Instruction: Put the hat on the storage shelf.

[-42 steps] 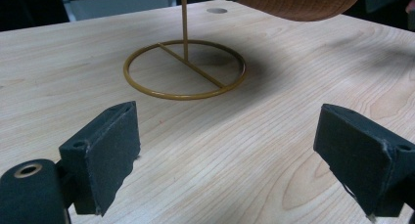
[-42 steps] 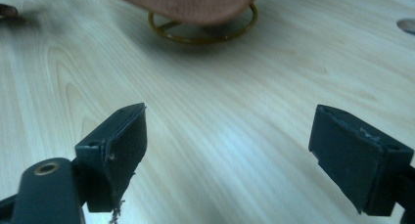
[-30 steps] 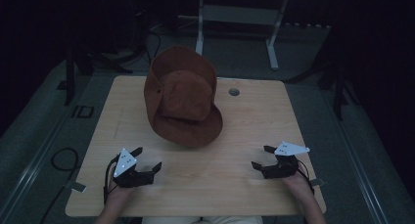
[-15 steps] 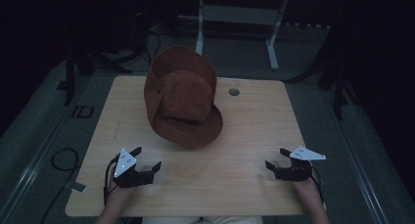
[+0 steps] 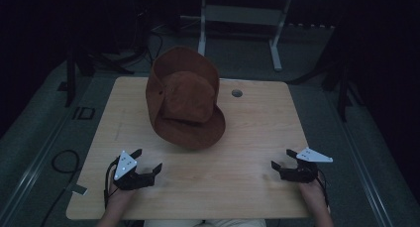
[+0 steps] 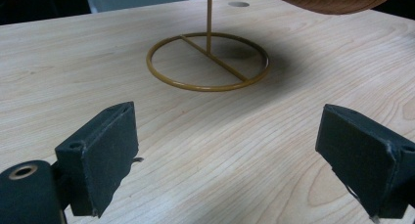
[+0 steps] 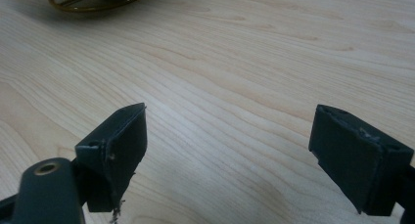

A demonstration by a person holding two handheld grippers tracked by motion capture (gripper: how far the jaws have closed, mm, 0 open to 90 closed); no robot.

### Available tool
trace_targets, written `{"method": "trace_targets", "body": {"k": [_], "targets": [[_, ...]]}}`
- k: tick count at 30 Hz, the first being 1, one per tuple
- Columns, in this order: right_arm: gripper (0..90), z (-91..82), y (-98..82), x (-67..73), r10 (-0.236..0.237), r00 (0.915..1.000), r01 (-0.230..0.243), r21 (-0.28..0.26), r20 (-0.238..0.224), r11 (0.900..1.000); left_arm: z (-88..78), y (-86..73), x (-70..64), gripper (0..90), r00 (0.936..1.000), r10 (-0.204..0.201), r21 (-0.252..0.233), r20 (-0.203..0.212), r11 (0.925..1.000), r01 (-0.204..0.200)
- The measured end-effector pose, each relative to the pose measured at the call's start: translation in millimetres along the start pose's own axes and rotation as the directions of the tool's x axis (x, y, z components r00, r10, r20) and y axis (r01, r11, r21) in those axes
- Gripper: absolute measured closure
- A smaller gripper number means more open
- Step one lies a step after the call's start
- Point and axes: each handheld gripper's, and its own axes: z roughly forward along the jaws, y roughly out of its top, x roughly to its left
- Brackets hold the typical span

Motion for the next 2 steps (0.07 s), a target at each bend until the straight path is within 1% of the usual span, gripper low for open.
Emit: {"method": "trace_targets", "body": {"k": [2], "targets": [[14.2,0.7,-0.6,0.1,-0.003,1.0,0.003,0.008,0.001,1.0,0.1,0.1,-0.2,9.4,1.0,0.004,0.0,-0.001,1.0,-0.004]]}}
